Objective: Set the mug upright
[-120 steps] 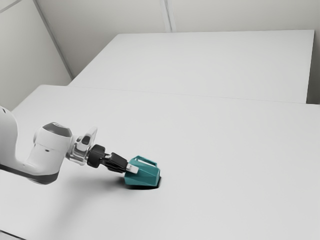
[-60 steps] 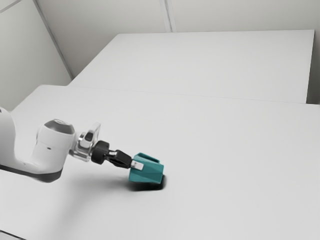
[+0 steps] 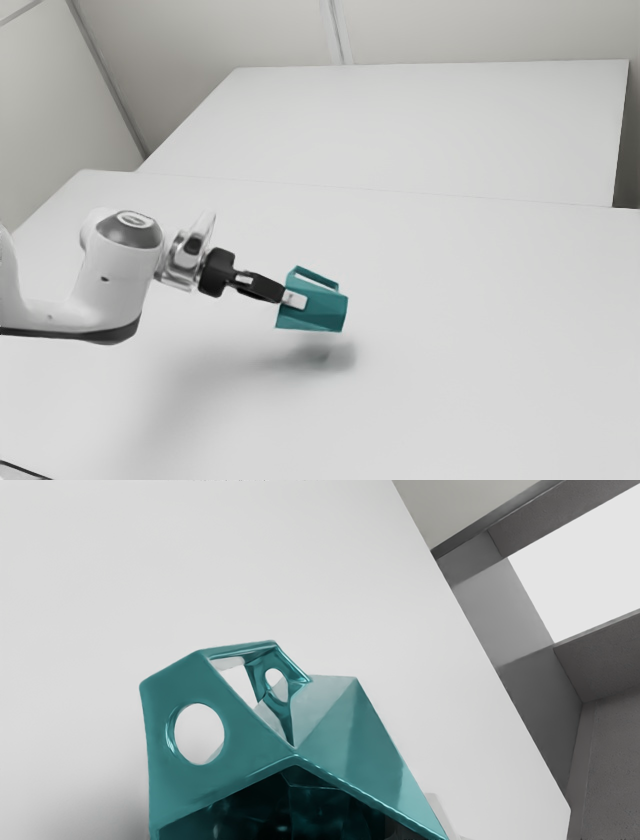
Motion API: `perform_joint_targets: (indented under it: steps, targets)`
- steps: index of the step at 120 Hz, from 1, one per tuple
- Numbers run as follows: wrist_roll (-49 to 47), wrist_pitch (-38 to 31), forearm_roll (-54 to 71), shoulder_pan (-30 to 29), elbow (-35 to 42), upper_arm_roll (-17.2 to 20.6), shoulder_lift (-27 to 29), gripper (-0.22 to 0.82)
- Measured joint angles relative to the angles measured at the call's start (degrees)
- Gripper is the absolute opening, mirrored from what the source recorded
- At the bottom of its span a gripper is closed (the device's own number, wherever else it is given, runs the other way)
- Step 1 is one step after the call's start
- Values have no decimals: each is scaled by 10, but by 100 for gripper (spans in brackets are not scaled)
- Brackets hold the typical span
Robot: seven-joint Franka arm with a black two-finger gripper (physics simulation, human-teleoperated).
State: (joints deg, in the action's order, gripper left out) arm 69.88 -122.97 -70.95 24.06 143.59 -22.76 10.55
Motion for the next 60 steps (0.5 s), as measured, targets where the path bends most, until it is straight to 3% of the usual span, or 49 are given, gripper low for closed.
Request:
perform_joint_targets:
  steps: [15, 35, 60]
  targets:
    - [-17, -49, 43, -5, -13, 32, 5, -18]
    - [-64, -82, 187, -25, -28, 37, 24, -18]
    - [-142, -95, 371, -30, -78, 53, 7, -18]
